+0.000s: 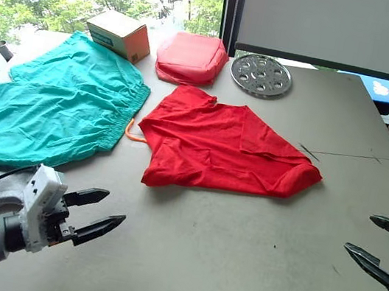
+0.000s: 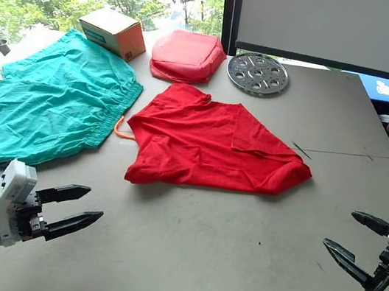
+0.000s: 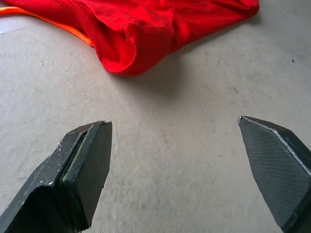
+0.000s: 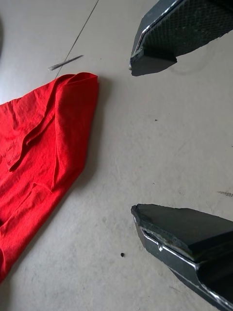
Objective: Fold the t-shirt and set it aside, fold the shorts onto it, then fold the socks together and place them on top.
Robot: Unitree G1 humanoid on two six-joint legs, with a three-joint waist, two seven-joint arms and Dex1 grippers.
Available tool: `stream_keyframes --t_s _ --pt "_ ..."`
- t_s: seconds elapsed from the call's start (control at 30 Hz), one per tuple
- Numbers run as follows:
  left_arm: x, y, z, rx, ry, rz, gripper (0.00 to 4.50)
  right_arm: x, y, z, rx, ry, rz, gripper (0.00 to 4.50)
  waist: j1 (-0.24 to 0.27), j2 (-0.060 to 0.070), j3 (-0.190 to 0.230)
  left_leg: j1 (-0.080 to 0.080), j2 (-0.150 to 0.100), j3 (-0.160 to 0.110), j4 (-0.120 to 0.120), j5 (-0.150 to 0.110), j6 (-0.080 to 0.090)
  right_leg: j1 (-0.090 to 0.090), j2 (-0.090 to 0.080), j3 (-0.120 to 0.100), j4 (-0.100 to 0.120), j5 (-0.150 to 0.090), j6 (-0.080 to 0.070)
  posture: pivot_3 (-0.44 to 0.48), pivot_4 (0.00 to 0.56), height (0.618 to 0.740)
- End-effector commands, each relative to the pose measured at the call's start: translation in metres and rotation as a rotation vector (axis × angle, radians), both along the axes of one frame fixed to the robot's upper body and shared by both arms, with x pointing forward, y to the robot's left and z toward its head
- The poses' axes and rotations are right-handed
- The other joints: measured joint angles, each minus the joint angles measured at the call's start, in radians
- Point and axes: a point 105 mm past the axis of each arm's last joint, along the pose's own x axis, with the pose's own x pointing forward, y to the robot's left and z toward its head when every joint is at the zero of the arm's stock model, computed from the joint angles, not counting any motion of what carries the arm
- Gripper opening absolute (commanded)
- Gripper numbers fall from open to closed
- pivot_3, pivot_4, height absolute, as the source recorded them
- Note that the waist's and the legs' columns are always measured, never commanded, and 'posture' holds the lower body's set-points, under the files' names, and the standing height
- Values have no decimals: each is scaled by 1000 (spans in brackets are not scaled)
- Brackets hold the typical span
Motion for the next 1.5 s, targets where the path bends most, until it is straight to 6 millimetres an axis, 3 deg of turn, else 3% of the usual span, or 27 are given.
stream_keyframes --t_s 0.03,0.13,0.23,0.33,0.47,0.6,0.77,0.87,1.03,1.3,1.5 --pt "10 -4 12 -24 -40 -10 4428 3 0 9 2 -43 -11 4500 0 0 0 0 0 0 0 0 0 0 0 0 0 0 0 0 150 740" --pt "29 -17 36 -187 -59 6 4428 12 9 11 59 -55 -14 4500 6 0 1 -1 0 -1 1 0 0 0 0 0 1 0 0 0 150 740" --pt "42 -24 46 -283 -23 25 4428 15 24 18 90 -85 40 4500 4 1 0 -1 0 -2 3 0 0 0 0 -1 2 0 0 0 150 740" --pt "57 -28 49 -324 21 55 4428 13 43 32 112 -130 130 4500 0 -1 0 0 0 -2 2 3 5 2 1 -2 2 0 0 0 150 740" --pt "93 -34 53 -417 74 119 4428 13 66 44 135 -174 218 4500 2 -1 -1 1 -1 -2 2 3 5 3 8 -2 2 3 -3 0 150 740" --pt "120 -38 55 -476 113 177 4428 10 76 46 142 -181 234 4500 4 -5 -2 3 -1 -4 4 3 5 7 8 -3 2 2 -2 0 150 740" --pt "145 -49 40 -429 190 221 4428 7 83 47 157 -194 230 4500 3 -5 -2 3 -3 -3 5 3 5 8 8 -2 3 3 -4 0 150 740" --pt "149 -55 32 -398 240 212 4428 3 88 47 164 -197 233 4500 2 -5 -2 3 -3 -4 5 3 5 7 8 -2 3 3 -4 0 150 740" --pt "151 -43 14 -300 295 268 4428 -2 95 47 164 -198 240 4500 0 -5 -2 3 -3 -3 4 3 5 7 8 -2 3 3 -4 0 150 740" --pt "144 -33 24 -310 308 231 4428 -8 103 48 173 -192 263 4500 1 -5 -2 3 -3 -4 5 3 5 7 7 -2 3 3 -4 0 150 740" --pt "137 -50 21 -348 373 122 4428 -8 115 50 197 -176 324 4500 1 -5 -2 3 -3 -4 5 3 5 7 6 -2 3 3 -4 0 150 740"
